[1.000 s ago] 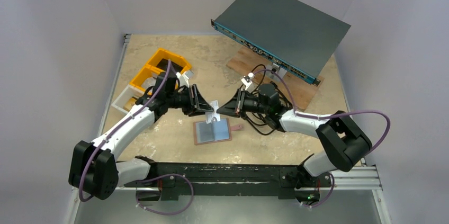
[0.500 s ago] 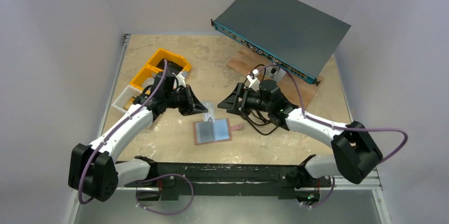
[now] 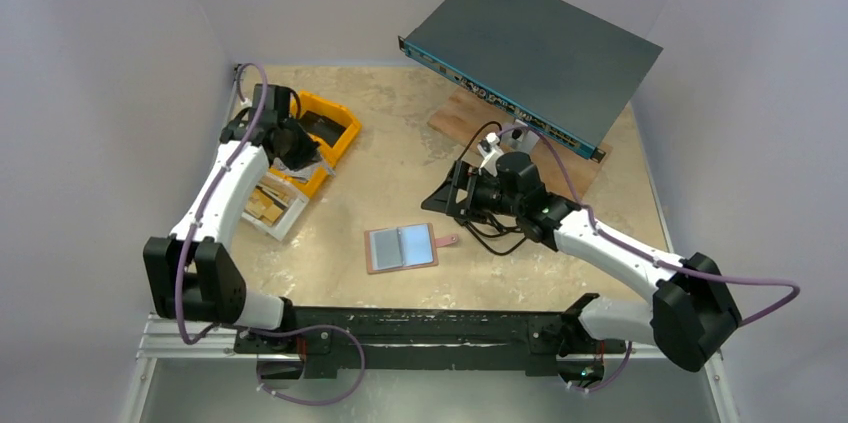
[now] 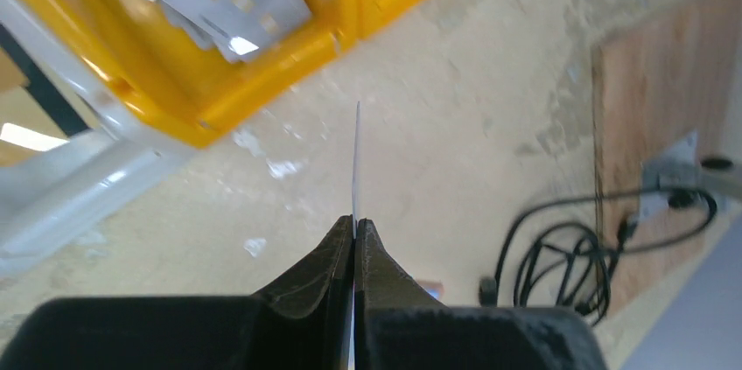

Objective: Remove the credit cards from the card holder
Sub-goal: Place the credit card in the storage box.

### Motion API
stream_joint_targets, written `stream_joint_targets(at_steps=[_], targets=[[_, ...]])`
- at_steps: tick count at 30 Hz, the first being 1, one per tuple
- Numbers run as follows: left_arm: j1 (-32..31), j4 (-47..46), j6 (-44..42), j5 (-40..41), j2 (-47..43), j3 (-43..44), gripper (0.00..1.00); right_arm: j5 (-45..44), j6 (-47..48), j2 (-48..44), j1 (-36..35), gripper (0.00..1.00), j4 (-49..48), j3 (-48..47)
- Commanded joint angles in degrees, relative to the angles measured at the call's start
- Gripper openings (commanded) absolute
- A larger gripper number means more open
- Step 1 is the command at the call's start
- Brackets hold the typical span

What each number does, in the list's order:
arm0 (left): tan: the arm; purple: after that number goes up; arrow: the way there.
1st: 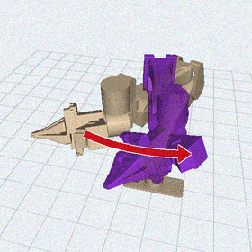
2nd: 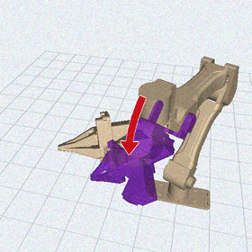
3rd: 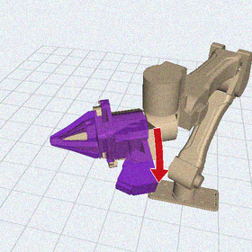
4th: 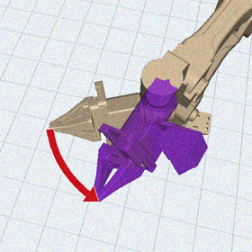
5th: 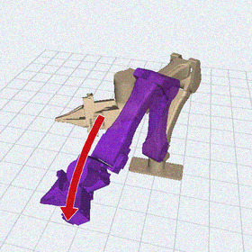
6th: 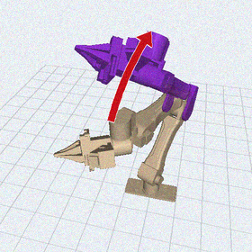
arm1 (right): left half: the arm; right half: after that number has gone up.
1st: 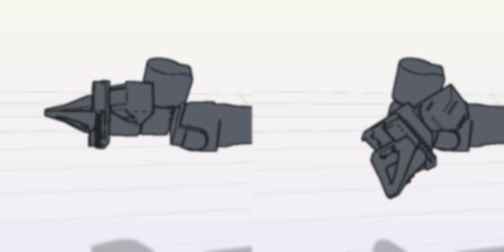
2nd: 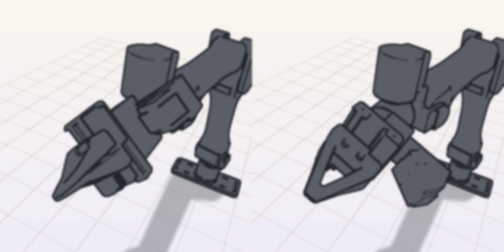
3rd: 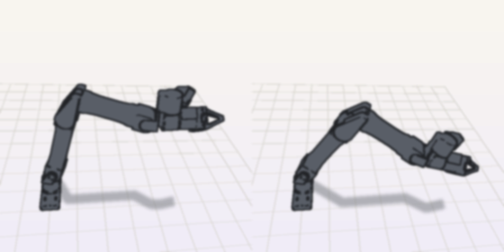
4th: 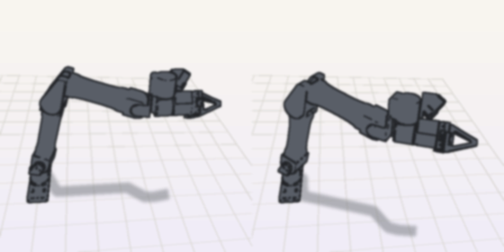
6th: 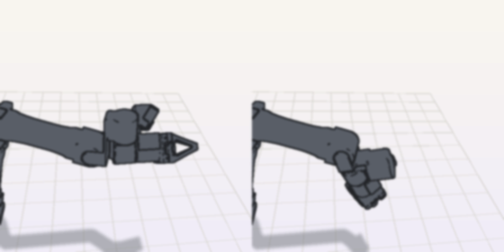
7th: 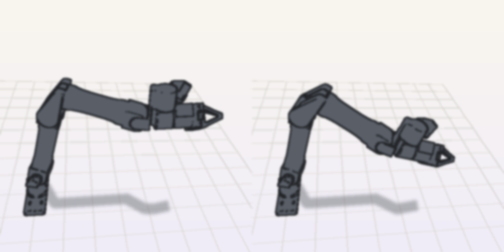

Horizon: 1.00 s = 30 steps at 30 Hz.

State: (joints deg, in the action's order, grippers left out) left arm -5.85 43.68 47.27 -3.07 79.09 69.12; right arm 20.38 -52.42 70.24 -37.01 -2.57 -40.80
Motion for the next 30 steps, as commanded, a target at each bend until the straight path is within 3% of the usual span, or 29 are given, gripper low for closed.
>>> stream_joint_targets(at_steps=[1, 10, 30], targets=[[4.77, 2.63, -1.24, 9.7, 5.09, 6.19, 0.0, -2.25, 2.97, -3.88, 0.13, 0.94, 1.18, 0.06], [10.93, -3.98, 0.48, 4.98, 14.46, 9.62, 0.0, -3.03, 3.12, -6.46, 0.11, 0.93, 2.34, 1.24], [13.03, -10.58, 3.13, 1.78, 17.44, 9.8, 0.0, -4.56, 2.31, -7.75, 0.1, 0.92, 3.44, 2.34]])
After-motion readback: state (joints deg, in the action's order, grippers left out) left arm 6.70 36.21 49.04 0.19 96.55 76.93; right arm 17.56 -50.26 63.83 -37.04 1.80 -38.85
